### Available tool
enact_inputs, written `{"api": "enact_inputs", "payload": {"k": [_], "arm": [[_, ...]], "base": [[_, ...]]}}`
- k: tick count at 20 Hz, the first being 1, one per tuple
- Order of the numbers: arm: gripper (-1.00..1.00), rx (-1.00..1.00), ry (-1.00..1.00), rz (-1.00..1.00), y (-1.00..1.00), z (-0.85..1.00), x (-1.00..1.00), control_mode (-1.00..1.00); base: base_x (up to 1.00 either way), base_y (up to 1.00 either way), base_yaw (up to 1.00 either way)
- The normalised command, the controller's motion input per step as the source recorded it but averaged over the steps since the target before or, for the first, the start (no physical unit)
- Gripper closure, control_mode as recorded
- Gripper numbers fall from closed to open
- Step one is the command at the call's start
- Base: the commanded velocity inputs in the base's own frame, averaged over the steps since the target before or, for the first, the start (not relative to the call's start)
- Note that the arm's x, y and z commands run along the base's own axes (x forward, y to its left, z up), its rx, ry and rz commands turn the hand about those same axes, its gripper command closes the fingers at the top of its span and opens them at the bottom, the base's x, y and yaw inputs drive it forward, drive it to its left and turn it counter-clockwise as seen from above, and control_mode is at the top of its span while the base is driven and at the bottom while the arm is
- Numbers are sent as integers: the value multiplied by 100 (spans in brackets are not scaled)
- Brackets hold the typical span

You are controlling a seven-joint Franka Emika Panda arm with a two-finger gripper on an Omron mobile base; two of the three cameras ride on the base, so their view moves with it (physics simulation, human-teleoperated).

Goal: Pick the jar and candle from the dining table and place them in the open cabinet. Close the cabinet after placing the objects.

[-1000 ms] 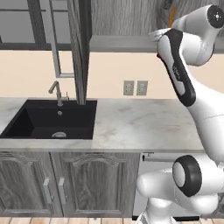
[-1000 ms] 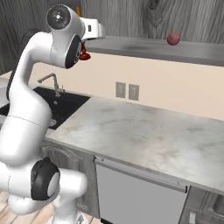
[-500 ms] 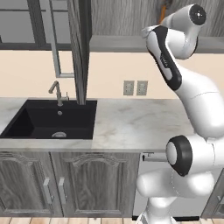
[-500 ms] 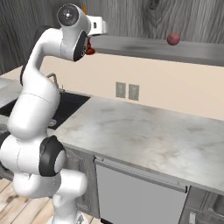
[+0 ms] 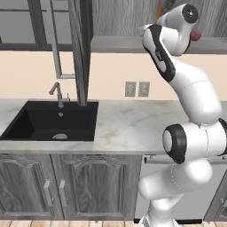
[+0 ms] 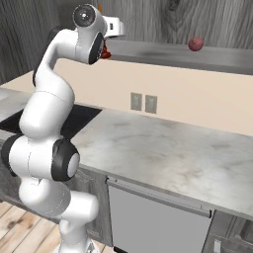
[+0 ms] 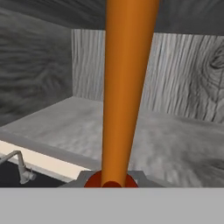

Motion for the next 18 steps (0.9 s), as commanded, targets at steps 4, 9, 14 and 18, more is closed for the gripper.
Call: {"api": "enact_inputs", "payload": {"k": [4, 9, 14, 18], "arm": [[100, 0, 0, 0, 0, 0, 32, -100], [100, 0, 0, 0, 0, 0, 48, -100], [100, 0, 0, 0, 0, 0, 48, -100], [100, 0, 0, 0, 0, 0, 42, -100]], "base": [[0, 0, 0], [0, 0, 0], [0, 0, 0], [0, 0, 0]]}}
